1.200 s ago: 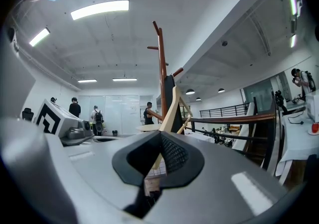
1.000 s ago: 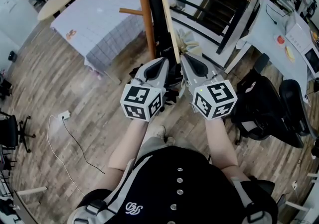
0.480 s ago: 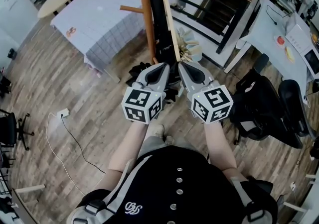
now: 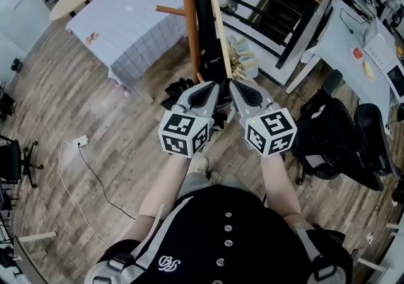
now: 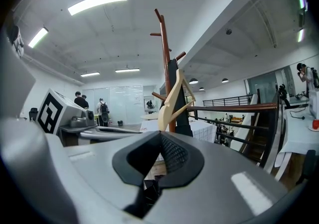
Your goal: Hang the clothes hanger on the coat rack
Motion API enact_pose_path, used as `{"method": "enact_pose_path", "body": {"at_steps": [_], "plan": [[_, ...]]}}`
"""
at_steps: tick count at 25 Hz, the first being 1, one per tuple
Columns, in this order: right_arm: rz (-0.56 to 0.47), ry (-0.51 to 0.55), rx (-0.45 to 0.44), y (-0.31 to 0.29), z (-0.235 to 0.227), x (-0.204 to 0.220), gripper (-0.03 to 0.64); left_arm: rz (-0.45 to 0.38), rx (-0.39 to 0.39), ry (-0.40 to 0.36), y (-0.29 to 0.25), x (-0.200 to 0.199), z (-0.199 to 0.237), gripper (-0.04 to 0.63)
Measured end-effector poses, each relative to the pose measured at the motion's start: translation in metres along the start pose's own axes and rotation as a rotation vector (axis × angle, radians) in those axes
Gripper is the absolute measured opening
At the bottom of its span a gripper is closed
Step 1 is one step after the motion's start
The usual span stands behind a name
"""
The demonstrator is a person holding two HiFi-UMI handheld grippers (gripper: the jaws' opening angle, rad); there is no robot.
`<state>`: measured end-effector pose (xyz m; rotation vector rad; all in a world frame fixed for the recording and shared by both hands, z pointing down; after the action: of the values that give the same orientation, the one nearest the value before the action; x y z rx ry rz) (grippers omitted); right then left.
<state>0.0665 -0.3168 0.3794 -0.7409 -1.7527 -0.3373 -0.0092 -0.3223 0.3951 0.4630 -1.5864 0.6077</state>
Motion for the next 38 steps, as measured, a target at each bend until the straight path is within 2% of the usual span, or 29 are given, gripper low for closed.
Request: {"method": "enact_pose_path", "body": {"at_steps": [20, 38], "plan": [[0.014, -0.001, 0.007, -0.011, 0.001, 0.003, -0.003, 0.010, -0.006, 0.021, -0.005, 0.005, 0.011, 0.003], [0.035, -0.011, 0.013, -0.008, -0.008, 0.008, -0.003, 0.026, 0.023, 0.029, -0.012, 0.010, 0.001, 0.003]]}}
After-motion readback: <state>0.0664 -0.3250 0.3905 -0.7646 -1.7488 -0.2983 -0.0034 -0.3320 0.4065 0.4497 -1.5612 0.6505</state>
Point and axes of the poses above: the fingertips, and each gripper's own axes: y backward along the fingers, z to its left, x out of its underside, the point moved 3 cm from there along y, backward along the fingers, and after that the axes turned 14 degrees about -y, right-handed, at the moved point
